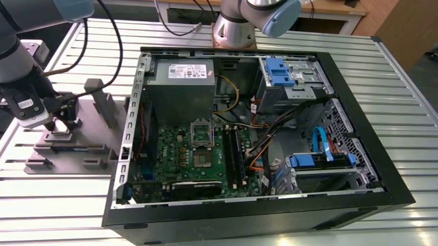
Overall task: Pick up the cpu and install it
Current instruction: 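Pick up the cpu and move it towards the insertion slot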
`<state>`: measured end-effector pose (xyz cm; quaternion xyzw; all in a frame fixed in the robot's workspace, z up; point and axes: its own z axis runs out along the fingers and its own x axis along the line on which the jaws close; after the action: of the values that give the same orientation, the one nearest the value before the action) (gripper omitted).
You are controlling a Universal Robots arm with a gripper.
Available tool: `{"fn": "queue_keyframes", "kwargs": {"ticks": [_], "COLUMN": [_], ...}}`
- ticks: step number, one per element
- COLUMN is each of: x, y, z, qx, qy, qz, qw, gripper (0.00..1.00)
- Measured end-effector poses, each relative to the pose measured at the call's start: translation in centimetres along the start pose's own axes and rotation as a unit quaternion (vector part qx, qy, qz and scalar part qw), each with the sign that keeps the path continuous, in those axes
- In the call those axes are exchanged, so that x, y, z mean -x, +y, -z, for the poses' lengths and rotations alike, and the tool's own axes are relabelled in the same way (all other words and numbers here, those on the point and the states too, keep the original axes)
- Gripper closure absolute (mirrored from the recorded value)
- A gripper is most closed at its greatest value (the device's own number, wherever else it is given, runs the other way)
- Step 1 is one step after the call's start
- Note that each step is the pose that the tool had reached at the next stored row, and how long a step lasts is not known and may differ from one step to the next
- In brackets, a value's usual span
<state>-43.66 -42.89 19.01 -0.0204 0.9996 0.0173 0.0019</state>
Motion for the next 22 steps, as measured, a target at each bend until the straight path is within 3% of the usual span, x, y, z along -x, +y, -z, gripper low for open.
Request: {"fn": "queue_keyframes", "kwargs": {"ticks": [8, 18, 22], "x": [0.00, 0.01, 0.01], "y": [0.01, 0.06, 0.06], "z": [0.20, 1.79, 1.80], "qx": [0.0000, 0.0000, 0.0001], "qy": [0.0000, 0.0000, -0.0001], "qz": [0.000, 0.000, 0.000], "qw": [1.00000, 1.00000, 1.00000], "gripper": [0.53, 0.53, 0.53]}}
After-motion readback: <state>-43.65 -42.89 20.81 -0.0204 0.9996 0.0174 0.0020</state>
